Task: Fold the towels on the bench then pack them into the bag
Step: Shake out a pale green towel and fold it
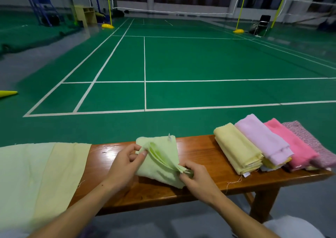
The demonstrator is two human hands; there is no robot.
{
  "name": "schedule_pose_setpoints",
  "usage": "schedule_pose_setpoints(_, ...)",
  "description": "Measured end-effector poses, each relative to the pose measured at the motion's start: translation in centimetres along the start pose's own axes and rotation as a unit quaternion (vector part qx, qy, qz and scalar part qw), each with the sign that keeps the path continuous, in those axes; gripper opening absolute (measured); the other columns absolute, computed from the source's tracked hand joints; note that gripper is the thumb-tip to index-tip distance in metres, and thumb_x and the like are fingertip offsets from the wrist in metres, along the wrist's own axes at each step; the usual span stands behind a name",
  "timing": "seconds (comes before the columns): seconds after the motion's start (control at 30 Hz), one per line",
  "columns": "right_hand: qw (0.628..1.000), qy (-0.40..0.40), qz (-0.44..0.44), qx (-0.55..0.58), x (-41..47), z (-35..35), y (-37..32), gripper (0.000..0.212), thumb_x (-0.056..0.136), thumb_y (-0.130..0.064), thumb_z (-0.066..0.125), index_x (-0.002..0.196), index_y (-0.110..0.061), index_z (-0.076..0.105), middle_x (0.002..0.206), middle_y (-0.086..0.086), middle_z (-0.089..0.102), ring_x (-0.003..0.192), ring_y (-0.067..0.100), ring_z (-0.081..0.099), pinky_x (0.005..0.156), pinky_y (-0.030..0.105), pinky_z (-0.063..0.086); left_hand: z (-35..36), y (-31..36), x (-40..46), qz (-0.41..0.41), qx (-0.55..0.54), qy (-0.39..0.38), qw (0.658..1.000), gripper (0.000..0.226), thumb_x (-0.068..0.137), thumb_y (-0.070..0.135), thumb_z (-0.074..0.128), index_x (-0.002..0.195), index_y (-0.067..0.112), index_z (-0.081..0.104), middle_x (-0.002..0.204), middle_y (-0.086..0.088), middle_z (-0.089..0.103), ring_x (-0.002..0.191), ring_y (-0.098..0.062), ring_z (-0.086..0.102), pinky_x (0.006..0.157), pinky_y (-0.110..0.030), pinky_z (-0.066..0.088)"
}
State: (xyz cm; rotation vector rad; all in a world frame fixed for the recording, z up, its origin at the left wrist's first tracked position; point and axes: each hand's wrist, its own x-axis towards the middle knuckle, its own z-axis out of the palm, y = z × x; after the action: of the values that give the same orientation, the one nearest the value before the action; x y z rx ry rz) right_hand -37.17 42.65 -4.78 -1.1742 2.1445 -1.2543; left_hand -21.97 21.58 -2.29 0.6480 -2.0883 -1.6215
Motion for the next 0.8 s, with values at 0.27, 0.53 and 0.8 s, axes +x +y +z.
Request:
schedule_pose_setpoints(0.27,0.99,-0.01,0.011,0.137,-0.3,-1.4,-1.1,0.024,0.102,-0.018,0.064,0.123,-0.027,0.073,0.114,-0.005,0.074,0.105,0.014,0.067,0.082,0.03,0.057,-1.7,0.7,-0.6,-0.038,-0.006,-0.036,0.999,0.025,0.105,0.031,0.059,0.098,0.008,0.064,0.087,-0.007,0.074,0.076,-0.023,0.068,0.062,-0.032,0.052)
schedule_pose_setpoints(0.53,0.982,-0.052,-0.015,0.182,-0.5,-2.0,-1.3,0.028,0.103,-0.011,0.062,0.127,-0.021,0.071,0.121,-0.003,0.074,0.111,0.016,0.068,0.084,0.029,0.056,-3.4,1.1,-2.2,-0.089,-0.004,-0.118,0.989,0.025,0.104,0.034,0.058,0.088,0.017,0.062,0.079,-0.001,0.061,0.074,-0.017,0.059,0.068,-0.032,0.053)
schedule_pose_setpoints(0.8,0.985,0.094,-0.003,0.143,4.6,-0.1,-0.6,0.014,0.101,-0.013,0.065,0.111,-0.02,0.073,0.1,-0.008,0.075,0.093,0.012,0.071,0.076,0.031,0.059,-1.3,1.9,0.8,-0.018,0.02,0.024,0.999,0.022,0.108,0.032,0.05,0.106,0.014,0.061,0.087,-0.007,0.074,0.079,-0.03,0.07,0.065,-0.037,0.05)
